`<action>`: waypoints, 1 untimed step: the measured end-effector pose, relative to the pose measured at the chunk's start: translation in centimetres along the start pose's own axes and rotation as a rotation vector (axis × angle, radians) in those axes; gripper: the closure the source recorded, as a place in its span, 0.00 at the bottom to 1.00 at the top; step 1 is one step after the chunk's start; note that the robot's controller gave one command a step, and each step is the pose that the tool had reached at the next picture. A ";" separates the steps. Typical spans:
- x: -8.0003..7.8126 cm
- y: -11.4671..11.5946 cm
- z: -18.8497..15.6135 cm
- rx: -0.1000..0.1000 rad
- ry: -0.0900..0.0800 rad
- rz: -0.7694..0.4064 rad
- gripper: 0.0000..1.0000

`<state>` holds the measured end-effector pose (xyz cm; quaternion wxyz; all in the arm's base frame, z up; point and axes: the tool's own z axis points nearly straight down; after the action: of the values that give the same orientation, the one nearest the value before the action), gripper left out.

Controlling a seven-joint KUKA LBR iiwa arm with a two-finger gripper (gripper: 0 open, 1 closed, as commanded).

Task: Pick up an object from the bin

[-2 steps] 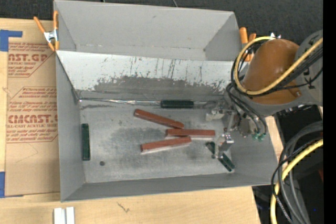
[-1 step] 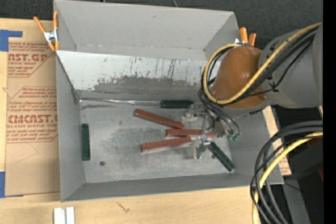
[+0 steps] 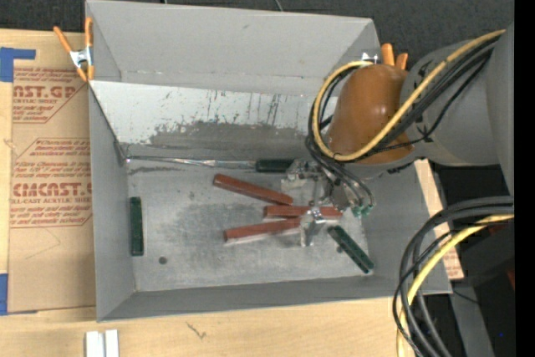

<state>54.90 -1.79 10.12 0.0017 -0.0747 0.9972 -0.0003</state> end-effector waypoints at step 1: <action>2.4 0.9 -0.9 -0.002 0.003 0.092 0.00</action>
Offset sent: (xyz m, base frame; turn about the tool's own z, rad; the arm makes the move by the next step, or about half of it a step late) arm -0.0227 0.0113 -0.0312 0.0903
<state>52.35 -1.28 11.01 0.0002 -0.0286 0.9996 0.0006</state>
